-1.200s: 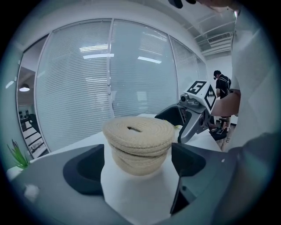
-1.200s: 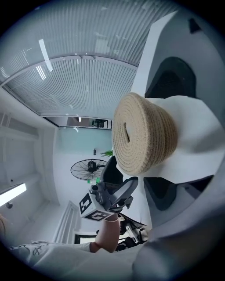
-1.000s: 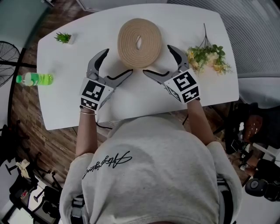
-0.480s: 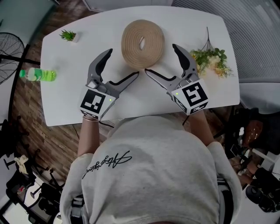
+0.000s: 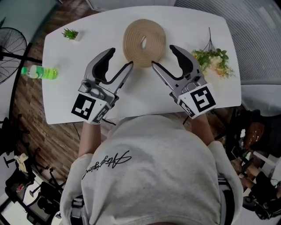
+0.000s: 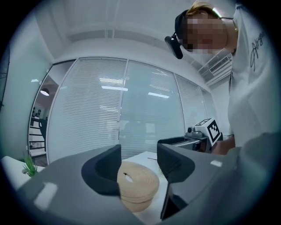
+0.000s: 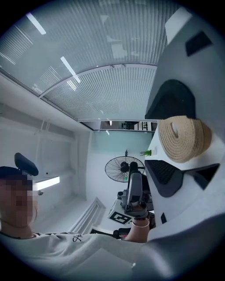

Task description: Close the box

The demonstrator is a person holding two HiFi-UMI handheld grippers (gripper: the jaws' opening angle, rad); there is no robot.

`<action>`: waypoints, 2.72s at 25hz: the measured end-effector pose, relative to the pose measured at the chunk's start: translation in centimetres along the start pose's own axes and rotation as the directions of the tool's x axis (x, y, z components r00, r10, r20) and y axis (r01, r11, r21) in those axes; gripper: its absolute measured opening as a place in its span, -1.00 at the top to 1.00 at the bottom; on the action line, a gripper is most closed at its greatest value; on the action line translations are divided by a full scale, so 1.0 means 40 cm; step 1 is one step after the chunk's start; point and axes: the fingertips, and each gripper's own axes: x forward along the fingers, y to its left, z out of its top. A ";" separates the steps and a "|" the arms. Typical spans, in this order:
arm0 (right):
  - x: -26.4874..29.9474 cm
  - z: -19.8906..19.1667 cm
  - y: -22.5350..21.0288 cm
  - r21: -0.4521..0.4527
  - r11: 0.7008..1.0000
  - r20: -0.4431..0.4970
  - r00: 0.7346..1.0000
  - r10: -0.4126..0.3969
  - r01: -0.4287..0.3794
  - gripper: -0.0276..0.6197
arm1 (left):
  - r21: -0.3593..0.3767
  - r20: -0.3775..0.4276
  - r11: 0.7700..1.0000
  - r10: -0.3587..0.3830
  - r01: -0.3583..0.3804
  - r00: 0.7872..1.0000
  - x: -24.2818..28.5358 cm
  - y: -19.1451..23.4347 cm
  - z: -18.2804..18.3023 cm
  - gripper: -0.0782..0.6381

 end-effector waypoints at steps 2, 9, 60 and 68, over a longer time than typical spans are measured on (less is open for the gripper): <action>0.000 0.007 0.002 -0.002 1.000 0.008 1.000 0.000 0.000 0.11 | 0.006 0.000 1.000 0.000 0.000 1.000 -0.001 -0.001 0.001 0.14; -0.008 0.029 -0.001 0.010 1.000 0.042 0.999 -0.010 0.010 0.41 | 0.038 0.005 0.999 -0.003 0.003 1.000 0.004 -0.014 0.013 0.36; -0.029 0.072 -0.010 0.040 0.998 0.110 0.993 -0.051 0.047 0.91 | 0.099 0.005 0.995 0.005 -0.006 1.000 0.012 -0.048 0.043 0.79; -0.023 0.068 -0.010 0.022 0.998 0.097 0.994 -0.053 0.051 0.91 | 0.097 0.001 0.995 0.003 -0.003 1.000 0.016 -0.042 0.037 0.79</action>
